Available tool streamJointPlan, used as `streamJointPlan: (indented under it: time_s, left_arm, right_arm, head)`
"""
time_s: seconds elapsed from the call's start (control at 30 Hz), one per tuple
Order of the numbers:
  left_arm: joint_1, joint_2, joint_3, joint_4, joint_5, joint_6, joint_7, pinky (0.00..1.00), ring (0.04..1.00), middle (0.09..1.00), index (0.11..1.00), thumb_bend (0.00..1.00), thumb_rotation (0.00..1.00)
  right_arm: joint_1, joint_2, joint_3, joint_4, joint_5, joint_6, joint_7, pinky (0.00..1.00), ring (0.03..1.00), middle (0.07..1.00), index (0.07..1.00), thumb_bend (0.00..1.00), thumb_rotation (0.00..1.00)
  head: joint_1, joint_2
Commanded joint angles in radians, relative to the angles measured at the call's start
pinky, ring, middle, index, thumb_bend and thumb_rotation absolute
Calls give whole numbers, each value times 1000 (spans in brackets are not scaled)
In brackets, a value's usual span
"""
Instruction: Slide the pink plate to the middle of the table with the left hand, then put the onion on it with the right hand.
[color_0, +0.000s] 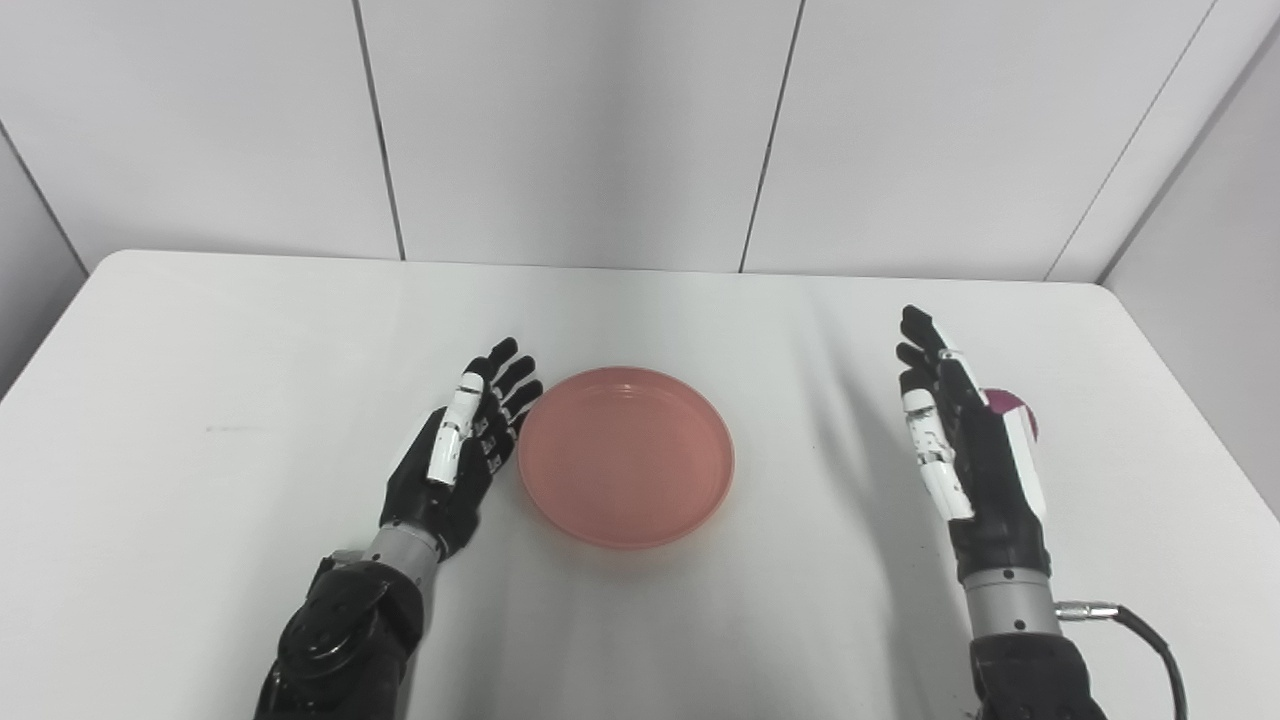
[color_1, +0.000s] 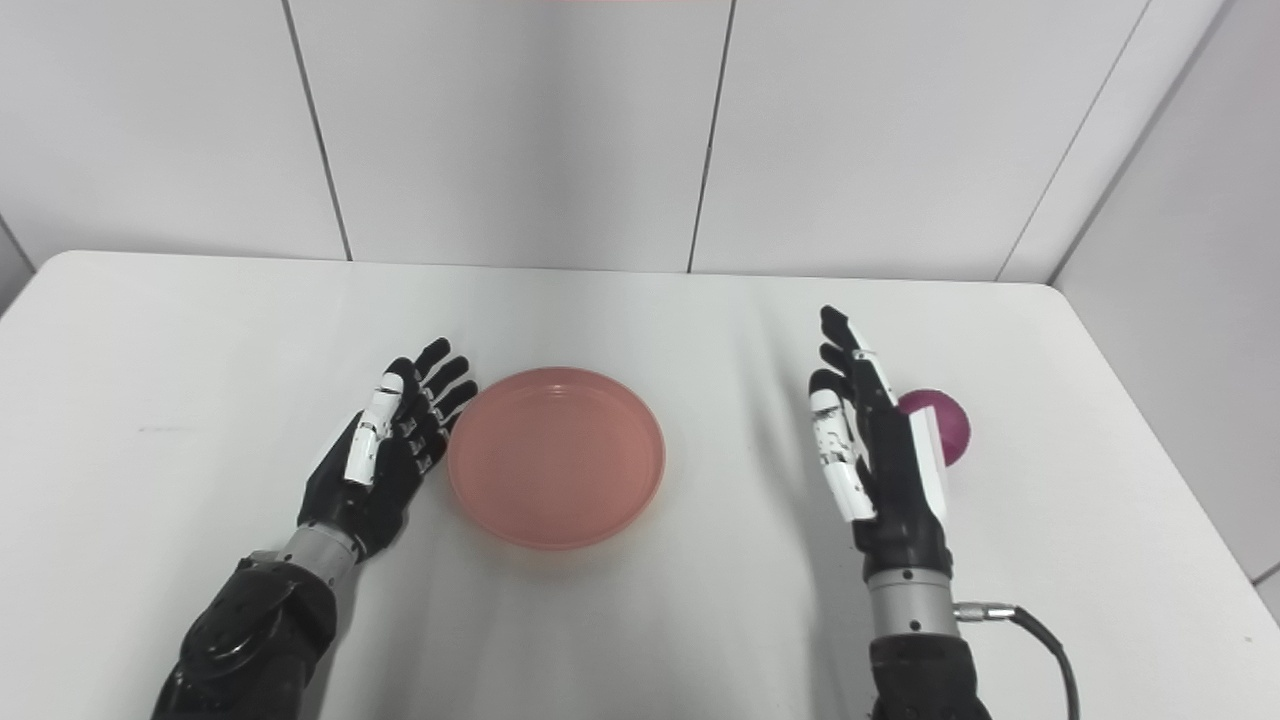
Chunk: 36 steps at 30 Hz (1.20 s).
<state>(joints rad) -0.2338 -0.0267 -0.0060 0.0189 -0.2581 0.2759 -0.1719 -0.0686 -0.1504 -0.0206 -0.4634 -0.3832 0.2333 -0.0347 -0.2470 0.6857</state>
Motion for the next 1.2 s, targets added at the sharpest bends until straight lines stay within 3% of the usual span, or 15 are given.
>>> streamJointPlan:
  time_s: [0.0,0.17,0.3,0.53,0.77,0.87,1.17]
  left_arm:
    - [9,7,4,-9,-8,3,-4,919,937,952,938,487,1000]
    - [7,15,6,-6,-14,4,-10,926,946,959,949,495,1000]
    - [8,18,9,-8,-17,12,-7,929,949,962,951,492,1000]
    - [10,25,13,-3,-34,5,-18,933,956,968,957,491,1000]
    - [10,29,20,2,-44,2,-24,943,964,971,958,490,1000]
    - [7,26,23,5,-43,1,-24,949,966,971,956,492,1000]
    - [6,37,27,21,-51,-17,-42,955,968,972,957,495,1000]
  right_arm:
    - [-39,-36,-15,-31,-46,-11,-4,800,862,893,909,524,815]
    - [-58,-93,-60,-10,-59,-7,1,792,849,885,918,773,615]
    - [-77,-148,-82,13,-91,-16,5,787,858,890,917,875,542]
    - [-95,-226,-107,23,-145,36,52,813,884,907,923,989,496]
    - [-105,-285,-126,25,-211,108,100,783,870,901,924,1000,509]
    - [-106,-298,-139,26,-227,130,109,731,849,897,925,1000,489]
    - [-83,-354,-161,72,-245,149,137,749,850,889,906,1000,378]
  head:
    - [-15,2]
    - [-28,4]
    - [-43,4]
    - [-66,5]
    - [-79,1]
    - [-79,1]
    - [-106,-7]
